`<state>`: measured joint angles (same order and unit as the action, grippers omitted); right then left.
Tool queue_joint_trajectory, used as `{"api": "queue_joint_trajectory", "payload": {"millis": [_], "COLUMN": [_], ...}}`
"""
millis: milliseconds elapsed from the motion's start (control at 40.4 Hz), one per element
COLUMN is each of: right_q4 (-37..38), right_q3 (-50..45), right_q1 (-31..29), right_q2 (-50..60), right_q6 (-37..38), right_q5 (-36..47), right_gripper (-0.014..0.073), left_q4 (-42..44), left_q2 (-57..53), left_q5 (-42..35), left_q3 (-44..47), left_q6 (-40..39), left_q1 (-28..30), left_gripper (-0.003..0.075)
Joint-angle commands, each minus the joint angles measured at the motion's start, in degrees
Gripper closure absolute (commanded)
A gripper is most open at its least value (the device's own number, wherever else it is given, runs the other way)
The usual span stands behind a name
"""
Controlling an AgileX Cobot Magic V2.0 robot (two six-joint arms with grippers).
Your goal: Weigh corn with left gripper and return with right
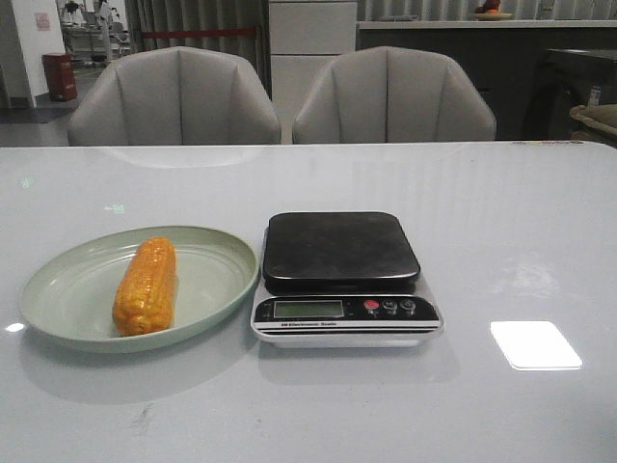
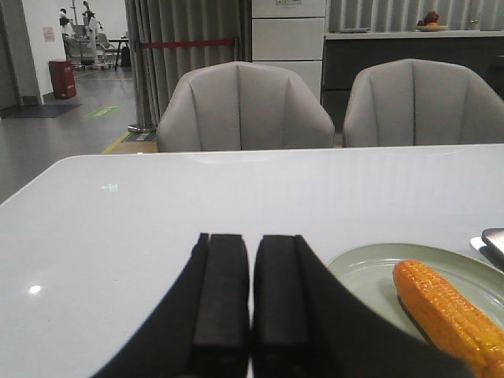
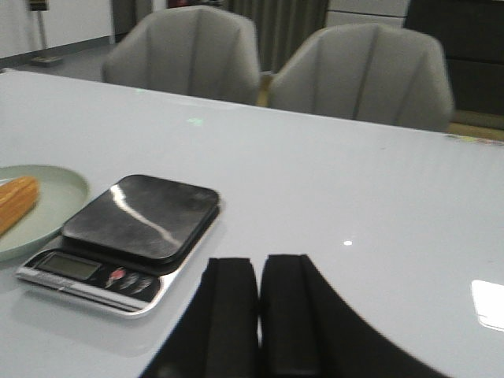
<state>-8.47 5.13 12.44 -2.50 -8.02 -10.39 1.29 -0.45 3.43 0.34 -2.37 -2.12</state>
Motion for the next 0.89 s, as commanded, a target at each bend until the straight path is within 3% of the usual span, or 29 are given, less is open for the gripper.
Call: {"api": "queue_joint_trajectory", "payload": {"millis": [0, 124, 421, 866], "right_q4": [1.86, 4.77, 6.32, 6.47], "right_q3": [-0.45, -3.27, -6.88, -6.88], "right_q1": [-4.81, -7.82, -8.07, -8.07], "right_q2": [1.01, 3.98, 4.21, 4.21], "right_q6": [-0.42, 0.65, 1.18, 6.84], "right_q5": [7.78, 8.57, 14.57, 13.76], "right_gripper": [0.0416, 0.0416, 0.0416, 0.0416], "left_q4": [-0.21, -0.21, -0.21, -0.21], "left_q2": [-1.09, -1.09, -1.09, -0.99], "left_q5": [-4.82, -4.82, -4.82, -4.82], "left_q3": [0.03, 0.03, 0.03, 0.03], "left_q6": [0.02, 0.02, 0.02, 0.02], "left_q1": [0.04, 0.04, 0.04, 0.04], "left_gripper": [0.0599, 0.0599, 0.0599, 0.0599]}}
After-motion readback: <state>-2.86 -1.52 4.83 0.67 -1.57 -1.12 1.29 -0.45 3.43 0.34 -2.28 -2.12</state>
